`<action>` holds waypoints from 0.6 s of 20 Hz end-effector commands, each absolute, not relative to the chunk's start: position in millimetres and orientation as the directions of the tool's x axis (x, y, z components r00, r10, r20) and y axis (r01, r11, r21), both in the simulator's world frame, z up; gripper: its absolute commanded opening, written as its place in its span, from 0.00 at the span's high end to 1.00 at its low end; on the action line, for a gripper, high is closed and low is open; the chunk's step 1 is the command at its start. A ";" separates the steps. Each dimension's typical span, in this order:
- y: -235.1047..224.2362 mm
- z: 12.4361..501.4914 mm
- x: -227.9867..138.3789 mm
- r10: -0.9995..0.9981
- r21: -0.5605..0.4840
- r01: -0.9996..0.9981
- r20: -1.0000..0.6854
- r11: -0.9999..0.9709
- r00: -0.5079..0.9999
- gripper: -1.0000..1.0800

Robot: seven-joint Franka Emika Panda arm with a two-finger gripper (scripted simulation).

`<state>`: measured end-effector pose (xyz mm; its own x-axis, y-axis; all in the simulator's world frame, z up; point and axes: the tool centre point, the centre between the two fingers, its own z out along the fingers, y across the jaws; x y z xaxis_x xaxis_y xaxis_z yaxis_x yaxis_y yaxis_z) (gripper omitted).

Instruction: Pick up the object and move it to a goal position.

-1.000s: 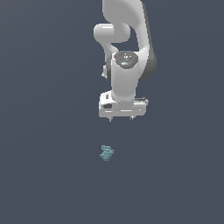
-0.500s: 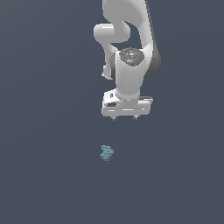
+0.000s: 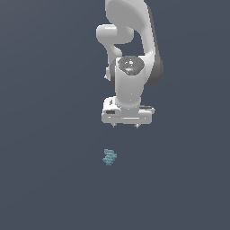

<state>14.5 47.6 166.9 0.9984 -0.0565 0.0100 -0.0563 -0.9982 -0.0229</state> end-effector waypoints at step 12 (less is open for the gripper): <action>0.2 124.0 76.3 -0.426 -0.016 -0.426 -0.003 -0.904 0.905 0.04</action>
